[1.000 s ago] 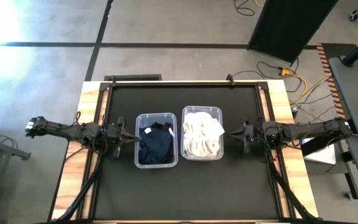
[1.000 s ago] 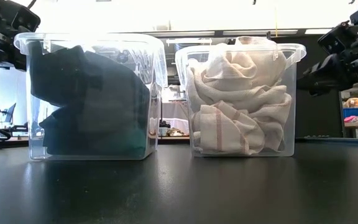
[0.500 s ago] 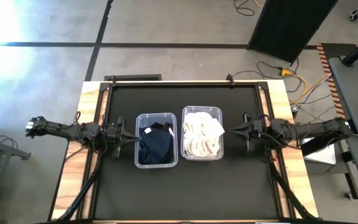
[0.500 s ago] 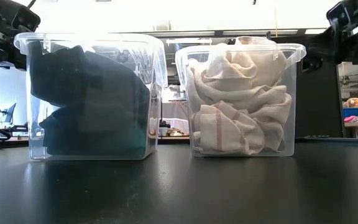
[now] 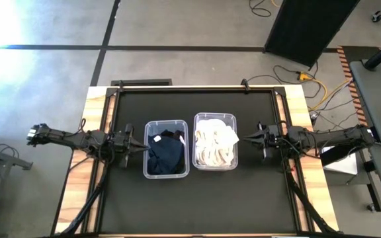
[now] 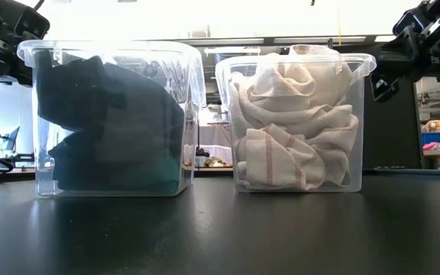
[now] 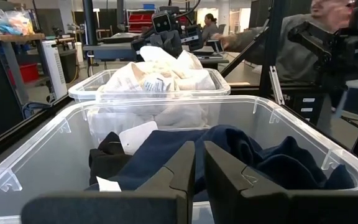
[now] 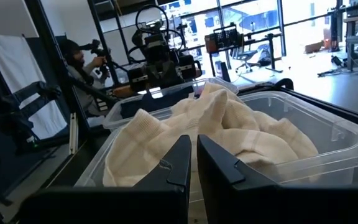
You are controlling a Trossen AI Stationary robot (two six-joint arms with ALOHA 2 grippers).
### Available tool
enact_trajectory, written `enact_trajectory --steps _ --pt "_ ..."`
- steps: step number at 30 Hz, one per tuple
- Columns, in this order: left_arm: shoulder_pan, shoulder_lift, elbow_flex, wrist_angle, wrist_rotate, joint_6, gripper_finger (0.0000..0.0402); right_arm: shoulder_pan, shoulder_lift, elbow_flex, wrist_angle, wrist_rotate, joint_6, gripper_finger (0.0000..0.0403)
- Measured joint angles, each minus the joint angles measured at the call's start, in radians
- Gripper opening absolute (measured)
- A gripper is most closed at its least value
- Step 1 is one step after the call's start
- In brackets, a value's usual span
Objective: Sort towels by color in basket
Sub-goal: Return to Home Position
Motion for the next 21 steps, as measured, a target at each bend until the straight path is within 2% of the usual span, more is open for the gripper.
enact_trajectory --steps 7,15,21 --pt "0.000 0.000 0.000 0.000 0.000 0.000 0.0018 0.000 -0.022 0.000 -0.007 0.000 0.000 0.0020" --pt "0.000 0.000 0.000 0.000 0.000 0.000 0.0018 0.000 -0.296 -0.001 -0.138 0.001 -0.001 0.0019" --pt "0.000 0.005 0.001 -0.003 0.000 0.000 0.0018 0.000 -0.295 0.000 -0.099 0.000 -0.001 0.0018"
